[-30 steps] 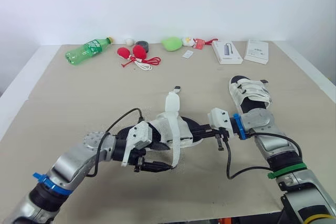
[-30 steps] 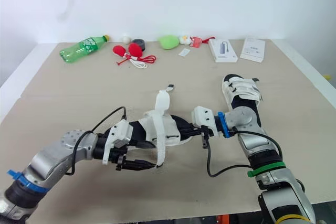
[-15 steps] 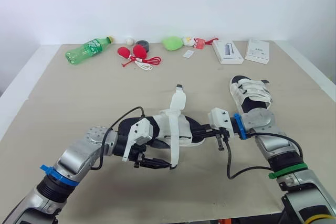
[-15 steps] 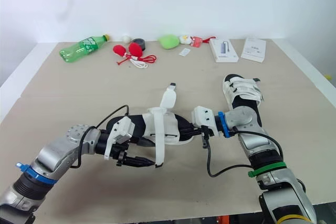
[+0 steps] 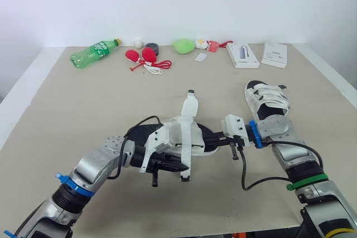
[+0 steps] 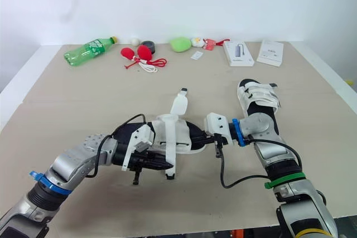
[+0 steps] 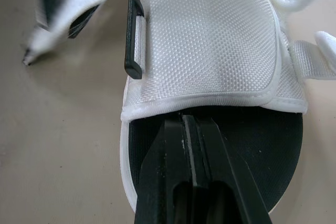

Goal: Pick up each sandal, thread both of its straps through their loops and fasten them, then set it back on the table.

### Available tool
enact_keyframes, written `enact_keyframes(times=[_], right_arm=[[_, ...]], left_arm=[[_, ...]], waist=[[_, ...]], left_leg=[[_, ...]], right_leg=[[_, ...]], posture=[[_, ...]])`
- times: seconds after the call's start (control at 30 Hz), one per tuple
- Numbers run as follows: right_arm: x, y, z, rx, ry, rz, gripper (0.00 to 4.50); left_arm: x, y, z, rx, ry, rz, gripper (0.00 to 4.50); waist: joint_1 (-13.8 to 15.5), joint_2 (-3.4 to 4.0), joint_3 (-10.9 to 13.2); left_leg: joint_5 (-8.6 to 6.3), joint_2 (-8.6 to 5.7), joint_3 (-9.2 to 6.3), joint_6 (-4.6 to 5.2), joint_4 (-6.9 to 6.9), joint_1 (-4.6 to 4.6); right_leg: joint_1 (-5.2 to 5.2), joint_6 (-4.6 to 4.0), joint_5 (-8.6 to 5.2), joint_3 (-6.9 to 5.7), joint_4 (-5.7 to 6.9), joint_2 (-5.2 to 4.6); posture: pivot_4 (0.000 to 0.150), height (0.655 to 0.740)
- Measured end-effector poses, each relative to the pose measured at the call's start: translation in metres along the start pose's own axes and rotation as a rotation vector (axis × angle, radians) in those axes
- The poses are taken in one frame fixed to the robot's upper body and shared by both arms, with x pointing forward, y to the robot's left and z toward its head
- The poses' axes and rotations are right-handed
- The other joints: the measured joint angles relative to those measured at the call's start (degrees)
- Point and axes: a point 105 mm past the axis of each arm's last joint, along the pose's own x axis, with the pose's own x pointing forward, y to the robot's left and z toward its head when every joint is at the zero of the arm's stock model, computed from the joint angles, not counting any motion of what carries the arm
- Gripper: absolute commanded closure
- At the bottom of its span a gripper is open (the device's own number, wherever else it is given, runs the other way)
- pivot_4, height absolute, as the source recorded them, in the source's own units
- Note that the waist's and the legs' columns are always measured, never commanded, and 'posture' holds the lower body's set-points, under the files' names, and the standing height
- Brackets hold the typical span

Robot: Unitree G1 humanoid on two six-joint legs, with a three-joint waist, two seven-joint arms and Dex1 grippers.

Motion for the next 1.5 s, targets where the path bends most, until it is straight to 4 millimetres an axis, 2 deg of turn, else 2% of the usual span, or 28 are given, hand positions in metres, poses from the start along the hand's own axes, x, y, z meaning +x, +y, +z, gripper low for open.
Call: enact_keyframes(times=[0.13, 0.23, 0.27, 0.3, 0.33, 0.37, 0.47, 0.6, 0.7, 0.83, 1.5], right_arm=[[0.000, 0.000, 0.000, 0.002, 0.002, 0.000, 4.50], [0.000, 0.000, 0.000, 0.001, 0.002, -0.002, 4.50], [-0.001, 0.000, 0.000, 0.001, 0.003, -0.003, 4.50], [-0.002, 0.000, 0.000, -0.001, 0.006, -0.003, 4.50], [-0.002, 0.000, 0.000, -0.001, 0.008, -0.003, 4.50], [-0.003, 0.000, -0.001, -0.002, 0.013, -0.003, 4.50], [-0.004, -0.001, -0.001, -0.003, 0.014, -0.004, 4.50], [-0.004, -0.001, 0.000, -0.007, 0.013, -0.006, 4.50], [-0.004, -0.001, 0.000, -0.009, 0.013, -0.006, 4.50], [-0.004, -0.002, 0.000, -0.009, 0.013, -0.008, 4.50], [-0.005, -0.003, 0.000, -0.038, 0.026, -0.024, 4.50]], left_arm=[[-0.002, -0.001, -0.001, -0.021, 0.005, -0.017, 4.49], [-0.011, -0.005, 0.005, -0.091, -0.006, -0.078, 4.49], [-0.017, -0.007, 0.012, -0.150, -0.019, -0.121, 4.49], [-0.032, -0.007, 0.031, -0.194, -0.051, -0.171, 4.49], [-0.037, -0.007, 0.039, -0.211, -0.069, -0.190, 4.49], [-0.054, -0.005, 0.070, -0.231, -0.130, -0.236, 4.49], [-0.062, -0.001, 0.089, -0.256, -0.178, -0.273, 4.49], [-0.060, 0.028, 0.085, -0.296, -0.198, -0.186, 4.49], [-0.050, 0.037, 0.080, -0.268, -0.154, -0.168, 4.49], [-0.037, 0.038, 0.073, -0.260, -0.121, -0.200, 4.49], [-0.033, 0.039, 0.071, -0.237, -0.046, -0.219, 4.49]], waist=[[0.00, 0.00, 0.00], [-0.01, -0.04, 0.03], [-0.02, -0.10, 0.09], [-0.06, -0.16, 0.13], [-0.05, -0.16, 0.14], [-0.02, -0.16, 0.14], [-0.04, -0.12, 0.12], [0.00, -0.13, 0.12], [0.04, -0.14, 0.13], [0.03, -0.14, 0.13], [0.02, -0.14, 0.13]], left_leg=[[0.00, 0.00, 0.00, 0.00, -0.01, 0.00], [0.00, 0.01, -0.03, 0.00, -0.02, -0.04], [0.00, 0.01, -0.05, 0.00, 0.00, -0.06], [0.02, 0.05, -0.15, 0.01, 0.05, -0.19], [0.03, 0.04, -0.24, 0.01, 0.11, -0.22], [0.02, -0.02, -0.39, 0.01, 0.17, -0.27], [0.02, -0.11, -0.38, 0.01, 0.15, -0.27], [0.02, -0.11, -0.50, 0.01, 0.16, -0.37], [0.02, -0.11, -0.53, 0.00, 0.16, -0.41], [0.02, -0.10, -0.54, 0.01, 0.16, -0.42], [0.02, -0.09, -0.61, 0.01, 0.16, -0.45]], right_leg=[[0.00, 0.00, 0.00, 0.00, 0.00, -0.02], [-0.05, -0.01, -0.01, -0.04, 0.00, 0.01], [-0.06, -0.01, -0.01, -0.09, 0.03, 0.03], [-0.14, -0.03, 0.01, -0.20, 0.03, 0.09], [-0.12, -0.03, 0.01, -0.28, 0.03, 0.13], [-0.07, 0.00, -0.01, -0.39, 0.01, 0.21], [-0.01, 0.09, -0.07, -0.38, -0.03, 0.14], [-0.04, 0.08, -0.08, -0.42, -0.02, 0.17], [-0.05, 0.05, -0.09, -0.45, -0.02, 0.16], [-0.06, 0.03, -0.08, -0.45, -0.02, 0.11], [-0.06, 0.00, -0.10, -0.54, -0.02, 0.16]], posture=[[0.150, 0.7400], [0.150, 0.7400], [0.150, 0.7400], [0.150, 0.7400], [0.150, 0.7400], [0.150, 0.7400], [0.150, 0.7400], [0.150, 0.7400], [0.150, 0.7400], [0.150, 0.7400], [0.150, 0.7400]])
